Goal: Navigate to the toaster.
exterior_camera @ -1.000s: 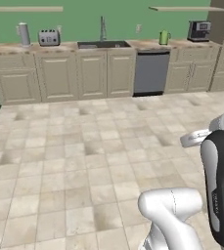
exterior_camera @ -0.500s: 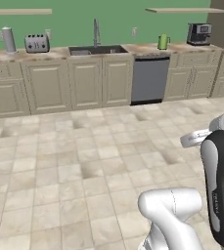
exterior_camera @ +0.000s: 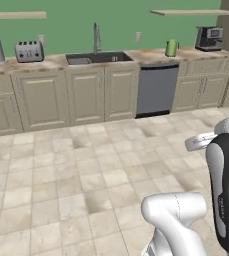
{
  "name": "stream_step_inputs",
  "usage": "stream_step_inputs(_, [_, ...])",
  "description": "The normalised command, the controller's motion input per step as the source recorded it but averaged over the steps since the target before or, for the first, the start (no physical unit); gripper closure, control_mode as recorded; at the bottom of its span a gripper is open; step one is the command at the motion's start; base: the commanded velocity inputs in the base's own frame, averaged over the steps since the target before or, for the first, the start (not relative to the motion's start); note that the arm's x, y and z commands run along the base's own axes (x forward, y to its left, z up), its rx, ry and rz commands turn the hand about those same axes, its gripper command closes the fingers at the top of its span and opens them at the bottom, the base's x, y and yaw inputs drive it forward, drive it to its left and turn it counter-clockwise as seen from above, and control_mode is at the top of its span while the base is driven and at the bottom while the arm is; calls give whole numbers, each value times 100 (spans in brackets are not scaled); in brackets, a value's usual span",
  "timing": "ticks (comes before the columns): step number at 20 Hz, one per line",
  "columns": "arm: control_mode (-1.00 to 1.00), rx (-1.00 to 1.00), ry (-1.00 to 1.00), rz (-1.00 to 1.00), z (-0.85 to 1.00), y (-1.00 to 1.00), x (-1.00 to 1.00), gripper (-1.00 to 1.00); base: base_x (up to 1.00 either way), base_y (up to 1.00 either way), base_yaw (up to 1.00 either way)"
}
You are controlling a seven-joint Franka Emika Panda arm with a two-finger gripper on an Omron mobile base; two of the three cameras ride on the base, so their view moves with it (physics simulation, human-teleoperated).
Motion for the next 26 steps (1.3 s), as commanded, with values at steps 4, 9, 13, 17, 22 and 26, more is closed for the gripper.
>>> stream_step_inputs(4, [100,0,0,0,0,0,0,-100,100,56,-4])
stream_step_inputs(9, [100,0,0,0,0,0,0,-100,100,68,-2])
stream_step_inputs(13, [100,0,0,0,0,0,0,-100,100,78,-2])
stream_step_inputs(17, [100,0,0,0,0,0,0,-100,100,86,-1])
stream_step_inputs(22, [100,0,0,0,0,0,0,-100,100,89,0])
stream_step_inputs(26, [100,0,0,0,0,0,0,-100,100,66,0])
